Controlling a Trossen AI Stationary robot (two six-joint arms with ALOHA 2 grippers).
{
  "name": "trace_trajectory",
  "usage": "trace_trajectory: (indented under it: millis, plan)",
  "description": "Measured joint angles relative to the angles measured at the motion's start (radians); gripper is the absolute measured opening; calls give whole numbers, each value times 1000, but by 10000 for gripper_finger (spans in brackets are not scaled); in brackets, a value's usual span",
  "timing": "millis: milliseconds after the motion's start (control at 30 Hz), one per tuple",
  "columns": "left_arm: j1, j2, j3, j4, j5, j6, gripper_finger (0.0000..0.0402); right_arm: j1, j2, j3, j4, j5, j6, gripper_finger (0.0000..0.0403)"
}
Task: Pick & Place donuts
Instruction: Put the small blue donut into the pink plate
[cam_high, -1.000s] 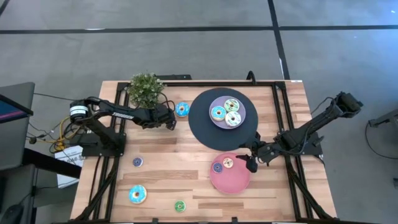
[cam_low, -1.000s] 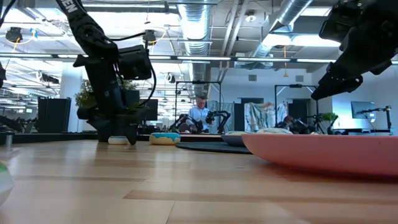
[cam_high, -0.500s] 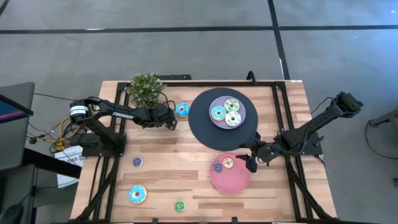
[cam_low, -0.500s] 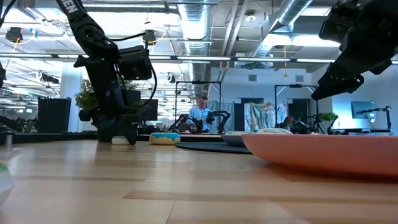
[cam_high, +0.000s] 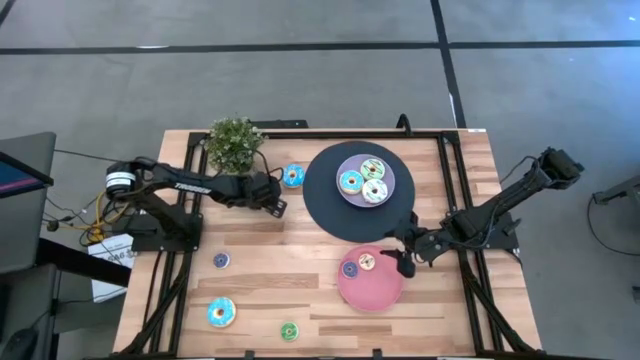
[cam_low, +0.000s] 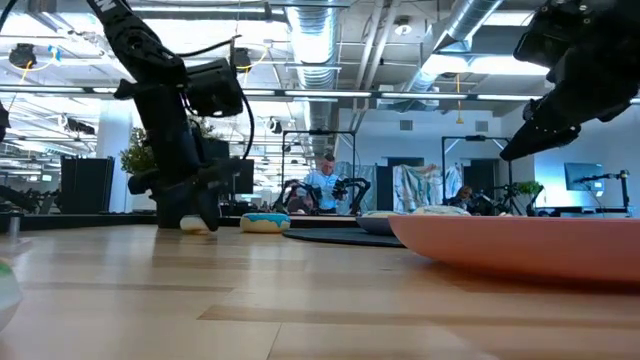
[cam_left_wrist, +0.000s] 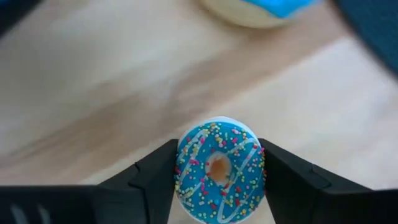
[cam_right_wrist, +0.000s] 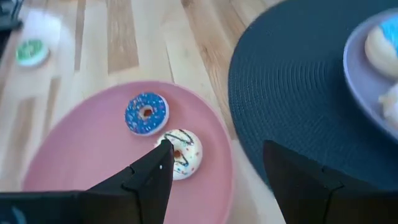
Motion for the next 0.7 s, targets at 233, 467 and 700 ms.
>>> trace_trajectory:
  millis: [233, 467, 700]
  plan:
    - [-56, -17, 0, 106, 55, 27, 197, -134, -2, 0, 1, -91, -224, 232]
    - [-95, -17, 0, 179, 95, 28, 197, -389, -16, 0, 6, -346, -385, 232]
    - [-147, -17, 1, 324, 180, 67, 197, -529, -156, -99, 41, -453, -434, 232]
